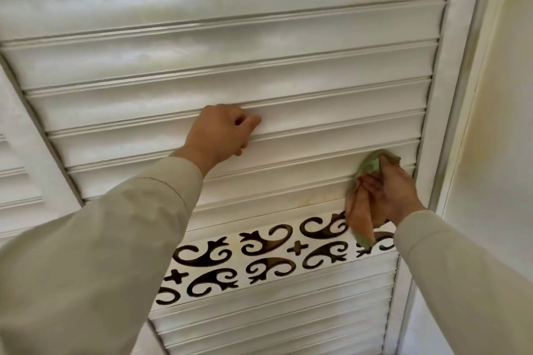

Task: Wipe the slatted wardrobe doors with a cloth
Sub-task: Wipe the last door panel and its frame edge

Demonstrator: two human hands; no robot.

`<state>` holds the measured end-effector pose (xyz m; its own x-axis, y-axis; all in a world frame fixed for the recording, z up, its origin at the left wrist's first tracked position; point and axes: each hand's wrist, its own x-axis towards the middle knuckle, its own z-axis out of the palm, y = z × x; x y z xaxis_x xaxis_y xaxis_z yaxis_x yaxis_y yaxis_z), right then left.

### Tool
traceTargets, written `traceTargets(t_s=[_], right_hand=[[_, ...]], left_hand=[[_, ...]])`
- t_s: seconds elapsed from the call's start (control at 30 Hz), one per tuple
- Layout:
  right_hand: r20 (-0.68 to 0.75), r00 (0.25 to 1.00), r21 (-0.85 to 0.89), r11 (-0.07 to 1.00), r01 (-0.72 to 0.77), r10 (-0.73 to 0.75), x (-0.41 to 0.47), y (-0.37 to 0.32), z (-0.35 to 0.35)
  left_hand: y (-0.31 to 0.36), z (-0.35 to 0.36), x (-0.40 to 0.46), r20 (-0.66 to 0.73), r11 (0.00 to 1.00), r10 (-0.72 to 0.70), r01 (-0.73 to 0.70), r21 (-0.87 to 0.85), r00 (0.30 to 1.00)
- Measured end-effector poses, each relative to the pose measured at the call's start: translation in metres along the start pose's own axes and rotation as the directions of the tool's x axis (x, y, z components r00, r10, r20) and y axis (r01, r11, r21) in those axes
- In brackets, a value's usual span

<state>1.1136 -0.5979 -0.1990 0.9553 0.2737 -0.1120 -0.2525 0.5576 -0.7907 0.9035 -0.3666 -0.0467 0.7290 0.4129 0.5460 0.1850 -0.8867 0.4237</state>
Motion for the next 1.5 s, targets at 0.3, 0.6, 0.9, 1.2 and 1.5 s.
traceTargets(t_s=[0.3,0.6,0.9,1.2,1.5], right_hand=[[0.469,0.849,-0.445,0.896,-0.009,0.242,-0.059,0.068,0.069],[0.547,0.774,-0.548,0.836,0.043,0.319,-0.080,0.118,0.116],[0.123,0.990,-0.210,0.977,-0.036,0.063,-0.035,0.056,0.031],[-0.338,0.941,0.115,0.992,0.046,-0.004,0.013,-0.001,-0.016],[0.338,0.934,-0.050,0.993,-0.103,0.114,-0.050,0.046,0.099]], left_hand=[[-0.002,0.003,0.000,-0.028,1.000,0.027,-0.027,-0.006,0.999],[-0.003,0.008,-0.002,-0.132,0.999,-0.011,0.005,-0.052,0.991],[-0.007,0.001,-0.006,-0.099,0.994,-0.036,0.026,-0.105,0.994],[-0.009,0.002,-0.004,-0.081,0.996,-0.010,0.003,-0.090,0.997],[-0.009,0.003,-0.001,-0.050,0.998,0.038,-0.040,-0.049,0.998]])
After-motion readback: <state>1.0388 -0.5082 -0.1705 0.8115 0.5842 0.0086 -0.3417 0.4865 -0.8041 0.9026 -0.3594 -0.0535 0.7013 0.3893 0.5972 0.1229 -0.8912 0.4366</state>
